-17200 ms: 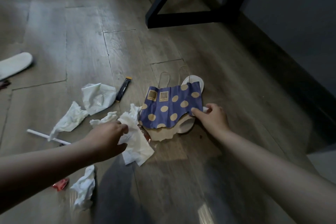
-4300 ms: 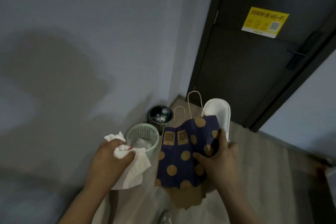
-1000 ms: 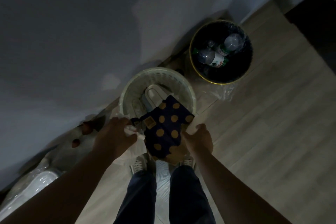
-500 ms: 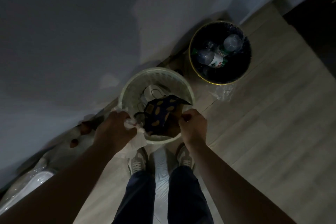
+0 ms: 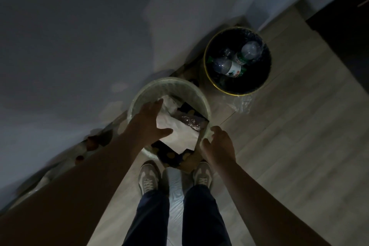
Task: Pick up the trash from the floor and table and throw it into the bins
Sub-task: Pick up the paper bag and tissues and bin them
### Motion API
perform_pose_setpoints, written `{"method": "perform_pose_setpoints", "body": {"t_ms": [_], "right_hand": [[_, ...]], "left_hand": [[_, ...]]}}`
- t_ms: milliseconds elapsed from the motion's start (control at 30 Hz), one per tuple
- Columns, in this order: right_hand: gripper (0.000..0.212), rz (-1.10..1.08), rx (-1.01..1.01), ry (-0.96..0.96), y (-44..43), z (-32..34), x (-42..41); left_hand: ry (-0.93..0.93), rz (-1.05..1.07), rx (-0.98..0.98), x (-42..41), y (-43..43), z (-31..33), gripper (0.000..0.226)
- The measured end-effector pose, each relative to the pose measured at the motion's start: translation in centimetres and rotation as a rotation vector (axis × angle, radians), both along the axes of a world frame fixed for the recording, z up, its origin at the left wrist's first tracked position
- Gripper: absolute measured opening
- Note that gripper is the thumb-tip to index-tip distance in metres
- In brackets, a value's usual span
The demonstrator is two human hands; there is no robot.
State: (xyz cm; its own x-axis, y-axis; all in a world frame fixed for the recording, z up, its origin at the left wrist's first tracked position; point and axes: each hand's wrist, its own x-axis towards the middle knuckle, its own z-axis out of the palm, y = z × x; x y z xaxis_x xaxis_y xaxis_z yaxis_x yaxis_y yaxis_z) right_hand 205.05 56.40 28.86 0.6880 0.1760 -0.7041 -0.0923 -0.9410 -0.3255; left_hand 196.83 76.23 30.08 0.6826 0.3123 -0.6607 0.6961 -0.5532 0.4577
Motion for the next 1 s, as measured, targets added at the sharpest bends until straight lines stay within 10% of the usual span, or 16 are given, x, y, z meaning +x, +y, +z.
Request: {"method": "perform_pose_setpoints", "body": {"t_ms": [467, 900, 1000], "right_hand": [[0.035, 0.432, -0.061, -0.106, 1.4, 13.6, 2.3], [0.038, 0.624, 0.115, -0.505, 3.7, 48.2, 7.2], [0.041, 0.602, 0.202, -0.642, 4.1, 57.8, 8.3]], "left_hand": [[0.037, -0.234, 0.181, 0.1, -0.7, 12.5, 0.048], [-0.429, -0.399, 0.370, 3.7, 3.9, 47.2, 0.077], [-0.521, -0.417, 0.457, 5.0, 4.4, 56.6, 0.055]]}}
